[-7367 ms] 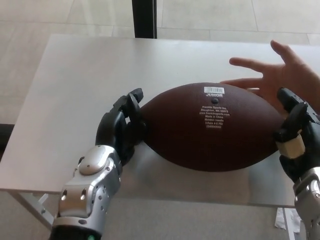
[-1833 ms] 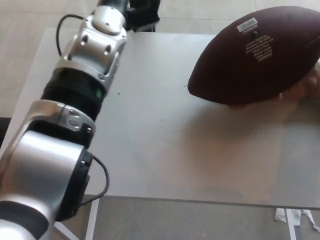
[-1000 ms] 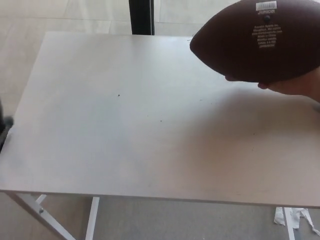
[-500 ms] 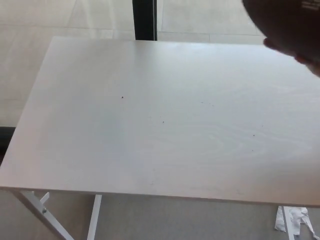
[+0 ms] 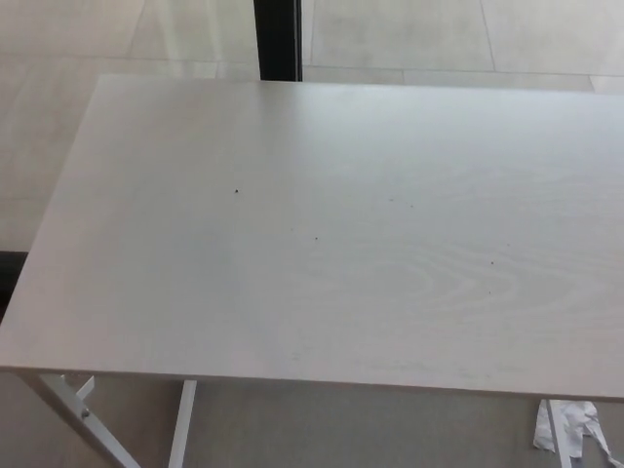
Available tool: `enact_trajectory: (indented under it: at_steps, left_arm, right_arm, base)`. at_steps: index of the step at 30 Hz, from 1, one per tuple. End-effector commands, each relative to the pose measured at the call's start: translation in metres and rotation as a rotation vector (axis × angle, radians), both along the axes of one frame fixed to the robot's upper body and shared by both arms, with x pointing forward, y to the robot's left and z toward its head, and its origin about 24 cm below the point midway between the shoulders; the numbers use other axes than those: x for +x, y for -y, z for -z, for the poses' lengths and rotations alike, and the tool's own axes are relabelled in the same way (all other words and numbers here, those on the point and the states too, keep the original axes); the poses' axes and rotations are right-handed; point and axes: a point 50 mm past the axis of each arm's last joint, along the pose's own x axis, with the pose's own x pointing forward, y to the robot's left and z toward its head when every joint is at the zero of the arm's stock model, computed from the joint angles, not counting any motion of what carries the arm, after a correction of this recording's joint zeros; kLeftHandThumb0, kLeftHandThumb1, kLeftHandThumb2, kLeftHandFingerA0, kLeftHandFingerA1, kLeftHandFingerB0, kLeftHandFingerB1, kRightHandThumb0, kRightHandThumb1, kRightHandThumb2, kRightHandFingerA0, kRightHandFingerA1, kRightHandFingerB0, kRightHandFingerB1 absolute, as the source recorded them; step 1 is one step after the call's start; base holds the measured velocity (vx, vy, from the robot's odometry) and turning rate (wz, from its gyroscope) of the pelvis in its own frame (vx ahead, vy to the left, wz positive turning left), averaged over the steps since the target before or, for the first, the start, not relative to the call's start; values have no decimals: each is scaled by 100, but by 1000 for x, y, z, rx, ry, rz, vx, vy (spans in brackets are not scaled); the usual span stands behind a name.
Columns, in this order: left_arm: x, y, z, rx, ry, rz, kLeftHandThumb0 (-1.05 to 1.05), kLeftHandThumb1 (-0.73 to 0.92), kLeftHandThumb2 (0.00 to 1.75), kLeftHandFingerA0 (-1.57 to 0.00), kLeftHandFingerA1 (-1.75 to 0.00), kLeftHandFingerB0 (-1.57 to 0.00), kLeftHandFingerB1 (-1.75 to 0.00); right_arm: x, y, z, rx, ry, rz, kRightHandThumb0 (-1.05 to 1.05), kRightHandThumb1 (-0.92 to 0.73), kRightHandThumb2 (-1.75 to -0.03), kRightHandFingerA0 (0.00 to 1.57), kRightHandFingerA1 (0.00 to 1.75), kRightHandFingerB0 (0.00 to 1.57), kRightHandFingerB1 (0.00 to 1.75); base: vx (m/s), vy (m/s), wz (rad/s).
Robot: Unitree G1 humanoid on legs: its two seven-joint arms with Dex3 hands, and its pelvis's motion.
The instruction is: The robot uses both its hands to grab the left and right ends of a football kept in the middle of the desk infront of it, lifts it up and places it in the palm of a person
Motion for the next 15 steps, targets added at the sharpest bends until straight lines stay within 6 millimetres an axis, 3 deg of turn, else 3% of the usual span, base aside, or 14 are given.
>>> enact_trajectory:
  at_steps: [1,2,3,4,5,6,9,11,12,14,15]
  left_arm:
    - [-8,8,33,-266,-65,64,-83,92,66,-50,-54,-29,-38]
    - [-11,6,36,-282,-78,66,-79,72,108,-46,-62,-24,-50]
    - [-13,5,37,-285,-81,59,-80,74,109,-50,-64,-25,-50]
    - [-17,2,40,-291,-87,43,-81,92,68,-55,-55,-30,-37]
    - [-20,1,41,-290,-93,39,-80,74,109,-52,-64,-26,-50]
    - [-24,0,40,-277,-108,40,-77,89,66,-63,-55,-37,-37]
    - [-33,-2,42,-183,-213,123,-76,78,64,-61,-50,-43,-36]
    - [-32,-4,43,-141,-277,164,-77,74,62,-64,-48,-44,-35]
    - [-34,-4,43,-141,-292,176,-75,68,61,-65,-50,-43,-35]
    - [-36,-5,42,-140,-315,196,-75,68,61,-65,-50,-43,-35]
    - [-37,-6,43,-172,-307,175,-73,66,60,-63,-52,-41,-35]
  right_arm:
    - [-15,7,16,61,-70,37,-54,-72,-60,54,158,28,86]
    - [-21,10,21,32,-79,15,-55,-67,-65,71,164,21,74]
    - [-24,11,24,25,-89,12,-61,-66,-60,83,154,17,71]
    - [-31,13,29,23,-114,5,-62,-63,-64,80,155,12,64]
    - [-34,14,32,24,-128,-7,-71,-52,-86,52,107,8,58]
    - [-39,15,37,27,-156,-45,-76,-52,-91,22,74,2,49]
    - [-49,17,44,9,-237,-178,-79,-50,-89,34,85,3,47]
    - [-48,16,44,-33,-242,-274,-83,-52,-91,27,80,2,43]
    - [-48,15,45,-42,-258,-287,-79,-48,-90,25,67,5,52]
    - [-49,15,46,-54,-281,-308,-79,-48,-90,25,67,5,52]
    - [-49,15,46,-81,-316,-341,-89,-54,-91,33,68,7,52]
  base:
    - [0,0,0]
    - [0,0,0]
    - [0,0,0]
    - [0,0,0]
    - [0,0,0]
    - [0,0,0]
    - [0,0,0]
    - [0,0,0]
    - [0,0,0]
    - [0,0,0]
    - [0,0,0]
